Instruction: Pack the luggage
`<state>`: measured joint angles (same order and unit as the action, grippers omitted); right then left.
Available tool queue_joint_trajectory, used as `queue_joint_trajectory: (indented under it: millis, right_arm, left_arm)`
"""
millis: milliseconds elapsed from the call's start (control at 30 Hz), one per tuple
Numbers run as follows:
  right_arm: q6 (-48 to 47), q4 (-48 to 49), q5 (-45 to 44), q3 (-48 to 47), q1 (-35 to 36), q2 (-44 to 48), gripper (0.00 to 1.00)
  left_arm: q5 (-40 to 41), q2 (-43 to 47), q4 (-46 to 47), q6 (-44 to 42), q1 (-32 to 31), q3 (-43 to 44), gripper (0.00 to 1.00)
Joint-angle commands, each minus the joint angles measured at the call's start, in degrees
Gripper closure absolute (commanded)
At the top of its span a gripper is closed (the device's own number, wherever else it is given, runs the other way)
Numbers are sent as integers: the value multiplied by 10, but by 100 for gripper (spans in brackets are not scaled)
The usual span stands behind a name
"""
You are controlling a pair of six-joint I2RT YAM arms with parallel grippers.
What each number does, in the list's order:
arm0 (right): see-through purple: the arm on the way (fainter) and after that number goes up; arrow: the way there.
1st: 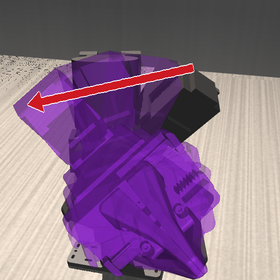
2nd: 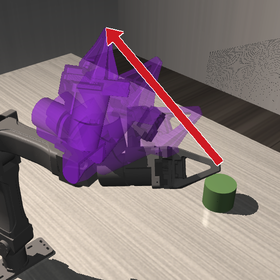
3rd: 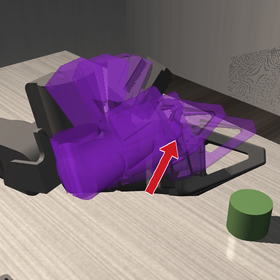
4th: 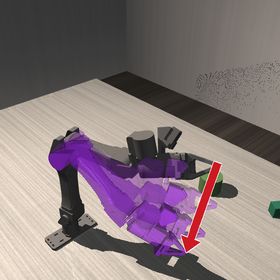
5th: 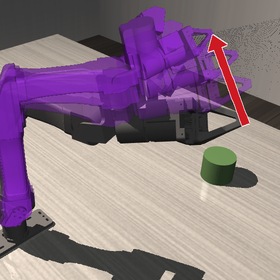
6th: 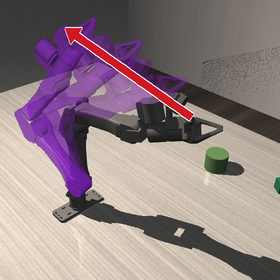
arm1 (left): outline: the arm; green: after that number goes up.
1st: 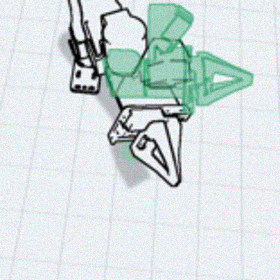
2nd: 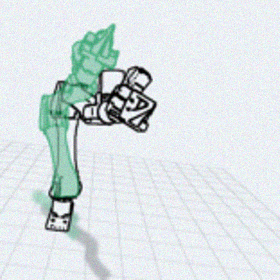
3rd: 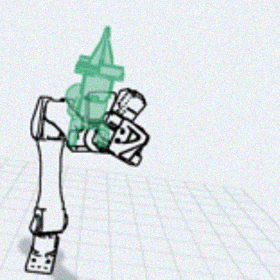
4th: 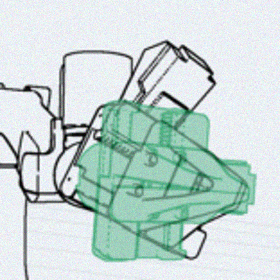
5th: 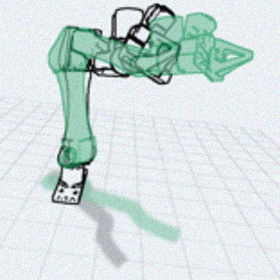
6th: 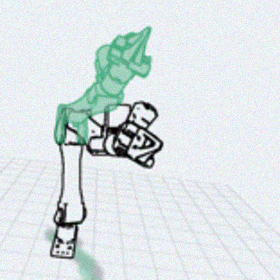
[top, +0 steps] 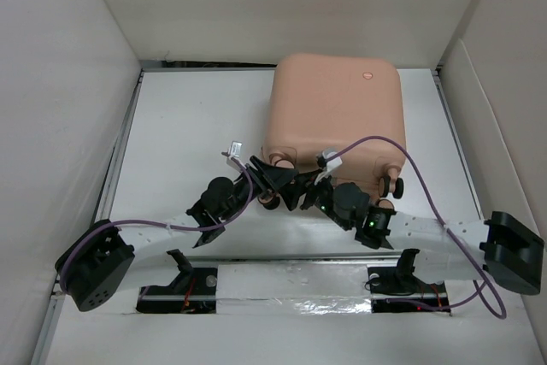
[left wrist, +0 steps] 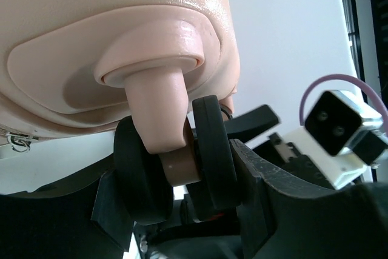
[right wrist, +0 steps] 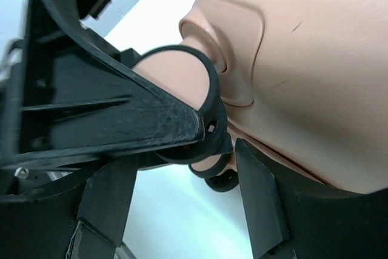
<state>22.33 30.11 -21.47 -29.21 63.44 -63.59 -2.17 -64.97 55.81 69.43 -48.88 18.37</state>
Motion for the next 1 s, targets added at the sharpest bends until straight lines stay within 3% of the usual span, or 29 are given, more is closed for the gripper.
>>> queue_joint_trajectory:
  millis: [0, 133, 300, 700, 967]
  right_arm:
    - [-6, 112, -9, -28, 3, -42, 29]
    - [-2, 202, -33, -17, 14, -79, 27]
    - [-15, 236, -104, -24, 20, -90, 27]
    - [-57, 189, -147, -98, 20, -151, 22]
    - [-69, 160, -175, -108, 31, -137, 16]
  left_arm:
    - [-35, 42, 178, 22, -5, 24, 85]
    - [-46, 33, 207, 44, -5, 12, 85]
    - [-49, 30, 219, 56, -5, 0, 86]
    - [-43, 41, 195, 53, -5, -12, 87]
    - [-36, 57, 173, 46, -5, -18, 88]
